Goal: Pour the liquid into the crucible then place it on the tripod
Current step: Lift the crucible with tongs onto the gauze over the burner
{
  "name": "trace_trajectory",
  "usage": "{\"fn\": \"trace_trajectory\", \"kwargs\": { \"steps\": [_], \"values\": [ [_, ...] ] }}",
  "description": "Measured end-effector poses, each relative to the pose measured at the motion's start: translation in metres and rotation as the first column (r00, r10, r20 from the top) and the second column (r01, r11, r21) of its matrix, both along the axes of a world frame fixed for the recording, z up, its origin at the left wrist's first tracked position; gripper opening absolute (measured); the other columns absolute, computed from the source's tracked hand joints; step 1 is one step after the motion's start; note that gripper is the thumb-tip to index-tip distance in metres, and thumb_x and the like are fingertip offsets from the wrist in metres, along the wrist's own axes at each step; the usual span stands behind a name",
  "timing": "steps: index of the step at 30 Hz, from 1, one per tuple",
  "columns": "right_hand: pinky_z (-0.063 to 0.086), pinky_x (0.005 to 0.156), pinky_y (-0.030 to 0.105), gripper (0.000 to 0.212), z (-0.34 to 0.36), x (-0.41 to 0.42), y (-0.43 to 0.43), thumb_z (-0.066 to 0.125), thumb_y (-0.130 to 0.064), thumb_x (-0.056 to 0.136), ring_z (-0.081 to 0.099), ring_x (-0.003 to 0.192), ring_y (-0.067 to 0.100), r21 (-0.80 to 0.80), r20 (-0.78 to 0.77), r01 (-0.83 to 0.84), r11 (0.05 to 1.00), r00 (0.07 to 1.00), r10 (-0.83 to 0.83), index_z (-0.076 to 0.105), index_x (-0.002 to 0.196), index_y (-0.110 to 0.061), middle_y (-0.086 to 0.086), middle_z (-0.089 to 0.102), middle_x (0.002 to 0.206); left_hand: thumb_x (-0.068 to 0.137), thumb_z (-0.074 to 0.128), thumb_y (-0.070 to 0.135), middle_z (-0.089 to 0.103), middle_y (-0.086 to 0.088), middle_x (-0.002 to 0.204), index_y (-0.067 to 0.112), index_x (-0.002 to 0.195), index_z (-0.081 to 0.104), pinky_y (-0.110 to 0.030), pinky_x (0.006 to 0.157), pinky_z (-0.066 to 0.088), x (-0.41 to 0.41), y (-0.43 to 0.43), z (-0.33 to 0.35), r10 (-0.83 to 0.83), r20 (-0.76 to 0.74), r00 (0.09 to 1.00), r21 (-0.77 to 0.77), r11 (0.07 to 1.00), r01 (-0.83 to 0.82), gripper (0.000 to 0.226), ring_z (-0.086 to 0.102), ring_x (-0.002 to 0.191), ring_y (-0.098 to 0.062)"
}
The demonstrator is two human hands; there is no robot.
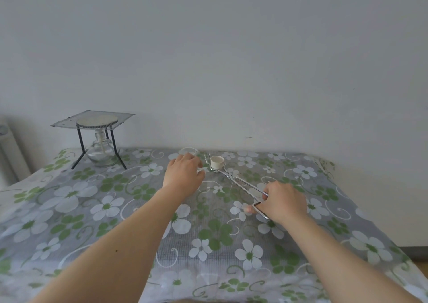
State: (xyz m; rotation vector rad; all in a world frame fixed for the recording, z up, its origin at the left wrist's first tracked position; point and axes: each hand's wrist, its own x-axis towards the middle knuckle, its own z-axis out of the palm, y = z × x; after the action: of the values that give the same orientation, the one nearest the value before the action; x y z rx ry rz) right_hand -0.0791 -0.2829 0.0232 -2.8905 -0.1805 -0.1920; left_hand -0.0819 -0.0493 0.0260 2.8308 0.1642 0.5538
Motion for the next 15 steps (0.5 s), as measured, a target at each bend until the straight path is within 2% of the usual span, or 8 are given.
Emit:
{"fn": "trace_trajectory", "kwargs": {
  "steps": [2, 8, 15],
  "values": [
    [0.038, 0.051, 0.024, 0.065, 0.0005, -0.0004, 0.0005, 0.077, -0.073, 0.05, 0.052, 0.058, 0.017, 0.003, 0.002, 0.007, 1.0, 1.0, -0.007, 0.066, 0.076, -0.014, -0.005, 0.058, 0.062, 0.092, 0.048, 0.031, 0.056, -0.002, 0.129, 0.019, 0.116, 0.06, -0.037, 0.103, 0.034, -0.0001, 0.0001, 0.0002, 0.0, 0.001, 1.0, -0.001, 1.0, 0.0, 0.029, 0.045, 0.122, -0.023],
    [0.037, 0.051, 0.024, 0.067, -0.0003, -0.0021, 0.0008, 0.077, -0.074, 0.048, 0.054, 0.059, 0.016, 0.011, 0.008, 0.008, 1.0, 1.0, -0.009, 0.066, 0.078, -0.015, -0.006, 0.058, 0.062, 0.092, 0.048, 0.031, 0.056, -0.002, 0.129, 0.02, 0.116, 0.06, -0.037, 0.104, 0.034, -0.0012, 0.0017, -0.0009, 0.004, -0.007, 1.0, 0.01, 1.0, -0.004, 0.029, 0.046, 0.121, -0.023],
    [0.036, 0.051, 0.024, 0.061, 0.0027, -0.0052, 0.0008, 0.077, -0.073, 0.05, 0.053, 0.06, 0.016, -0.002, 0.003, -0.004, 1.0, 1.0, 0.004, 0.061, 0.072, -0.018, -0.007, 0.056, 0.06, 0.092, 0.048, 0.031, 0.055, -0.002, 0.13, 0.02, 0.117, 0.059, -0.037, 0.104, 0.033, -0.0015, 0.0007, -0.0008, 0.01, -0.015, 1.0, 0.01, 1.0, -0.01, 0.029, 0.045, 0.122, -0.023]
  ]
}}
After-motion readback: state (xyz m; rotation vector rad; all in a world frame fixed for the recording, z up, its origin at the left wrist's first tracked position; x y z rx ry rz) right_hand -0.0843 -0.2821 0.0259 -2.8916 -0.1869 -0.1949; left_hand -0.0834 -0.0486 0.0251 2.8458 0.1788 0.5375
